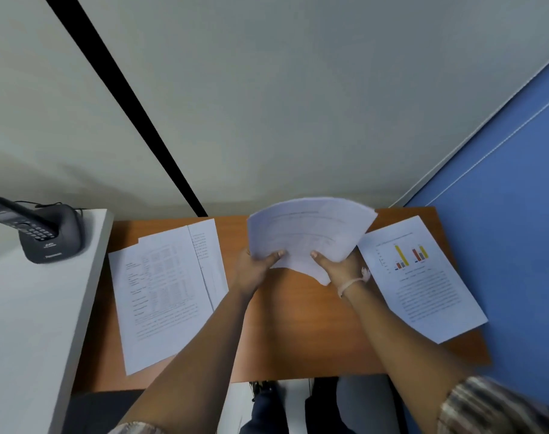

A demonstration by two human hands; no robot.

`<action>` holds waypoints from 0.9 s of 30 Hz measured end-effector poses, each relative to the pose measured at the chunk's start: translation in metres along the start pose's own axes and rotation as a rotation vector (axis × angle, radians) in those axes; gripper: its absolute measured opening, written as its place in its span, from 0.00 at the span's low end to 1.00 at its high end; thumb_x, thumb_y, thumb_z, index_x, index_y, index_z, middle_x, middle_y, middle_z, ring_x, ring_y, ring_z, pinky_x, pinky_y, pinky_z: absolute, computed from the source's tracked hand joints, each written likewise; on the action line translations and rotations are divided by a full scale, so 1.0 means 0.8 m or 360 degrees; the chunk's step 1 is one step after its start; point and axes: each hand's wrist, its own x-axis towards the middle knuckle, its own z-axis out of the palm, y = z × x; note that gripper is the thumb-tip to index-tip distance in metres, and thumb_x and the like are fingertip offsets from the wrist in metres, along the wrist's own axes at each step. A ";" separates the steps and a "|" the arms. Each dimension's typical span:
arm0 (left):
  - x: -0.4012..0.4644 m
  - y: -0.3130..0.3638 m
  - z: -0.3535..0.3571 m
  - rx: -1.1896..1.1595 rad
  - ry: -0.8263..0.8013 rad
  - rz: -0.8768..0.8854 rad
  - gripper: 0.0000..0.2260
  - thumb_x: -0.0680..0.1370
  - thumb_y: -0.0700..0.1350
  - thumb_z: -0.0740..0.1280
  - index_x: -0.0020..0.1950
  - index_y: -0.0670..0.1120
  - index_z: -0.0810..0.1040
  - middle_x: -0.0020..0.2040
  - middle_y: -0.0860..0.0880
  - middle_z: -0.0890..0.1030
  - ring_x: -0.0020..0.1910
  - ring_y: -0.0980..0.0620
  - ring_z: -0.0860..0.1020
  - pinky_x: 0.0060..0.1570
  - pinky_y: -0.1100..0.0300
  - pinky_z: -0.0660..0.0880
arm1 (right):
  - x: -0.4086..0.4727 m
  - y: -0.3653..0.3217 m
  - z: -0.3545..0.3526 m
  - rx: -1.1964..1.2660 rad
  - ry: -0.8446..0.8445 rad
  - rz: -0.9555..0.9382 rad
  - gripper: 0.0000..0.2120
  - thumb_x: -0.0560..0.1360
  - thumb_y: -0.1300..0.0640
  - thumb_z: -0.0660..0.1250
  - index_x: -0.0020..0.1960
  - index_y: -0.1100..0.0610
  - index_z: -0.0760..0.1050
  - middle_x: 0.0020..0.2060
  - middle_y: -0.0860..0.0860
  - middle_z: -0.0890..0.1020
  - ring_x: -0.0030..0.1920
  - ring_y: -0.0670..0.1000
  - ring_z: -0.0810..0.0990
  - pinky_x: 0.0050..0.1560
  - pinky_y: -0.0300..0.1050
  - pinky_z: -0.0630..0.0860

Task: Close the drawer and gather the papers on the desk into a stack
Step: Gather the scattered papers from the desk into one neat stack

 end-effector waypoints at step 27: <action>-0.069 -0.054 0.395 0.0042 0.0484 -0.0874 0.29 0.76 0.47 0.73 0.73 0.48 0.64 0.67 0.46 0.72 0.63 0.40 0.76 0.64 0.41 0.77 | 0.085 0.097 -0.261 -0.1204 0.0150 0.0071 0.31 0.73 0.41 0.67 0.70 0.54 0.68 0.68 0.57 0.70 0.66 0.60 0.72 0.59 0.56 0.77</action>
